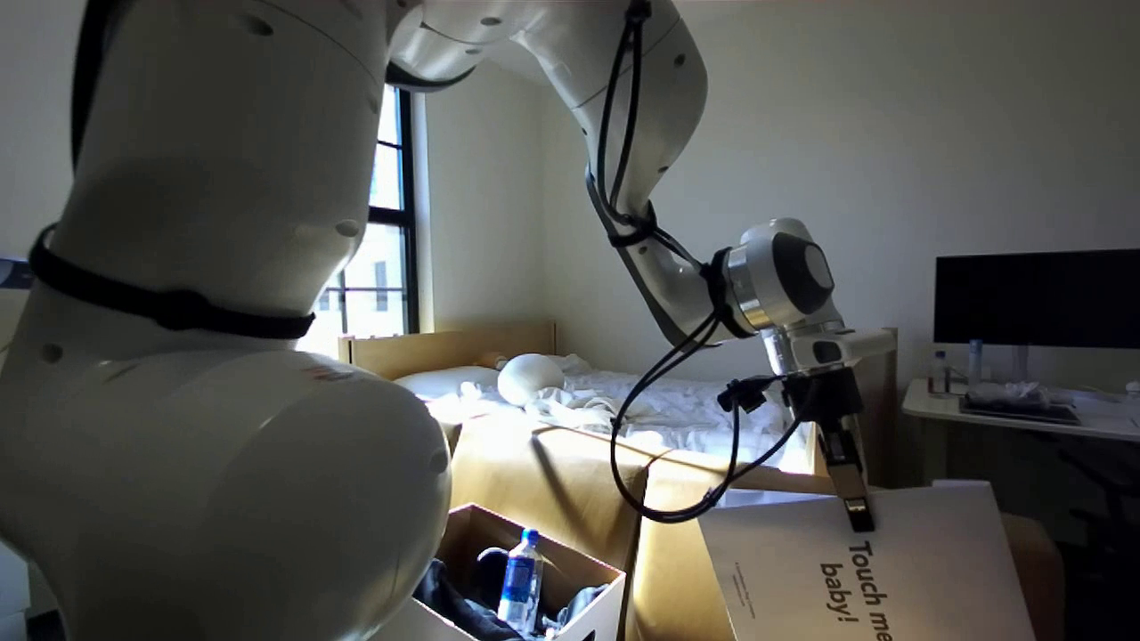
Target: Pick up the white book from the sofa and put it in the box
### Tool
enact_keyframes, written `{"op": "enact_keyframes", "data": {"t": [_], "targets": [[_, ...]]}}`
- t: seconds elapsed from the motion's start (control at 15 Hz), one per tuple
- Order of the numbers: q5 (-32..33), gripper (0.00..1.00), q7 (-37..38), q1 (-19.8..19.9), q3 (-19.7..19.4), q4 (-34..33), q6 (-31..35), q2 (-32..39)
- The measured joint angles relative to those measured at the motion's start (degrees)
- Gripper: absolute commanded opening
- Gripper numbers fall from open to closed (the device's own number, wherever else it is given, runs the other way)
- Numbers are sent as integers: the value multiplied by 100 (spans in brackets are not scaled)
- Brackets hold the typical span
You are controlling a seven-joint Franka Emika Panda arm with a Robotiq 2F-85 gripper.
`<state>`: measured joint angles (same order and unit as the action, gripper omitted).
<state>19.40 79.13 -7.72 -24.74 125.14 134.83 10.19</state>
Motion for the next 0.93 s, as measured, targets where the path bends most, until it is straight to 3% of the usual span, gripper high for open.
{"op": "enact_keyframes", "data": {"t": [0.2,0.47,0.8,0.93], "targets": [[856,1,807,-206,127,694,507,-914],[2299,1,1920,246,1330,1171,426,-1855],[2908,1,2527,269,2775,1219,-380,-1974],[3065,1,2675,173,3151,1217,-581,-1895]]}}
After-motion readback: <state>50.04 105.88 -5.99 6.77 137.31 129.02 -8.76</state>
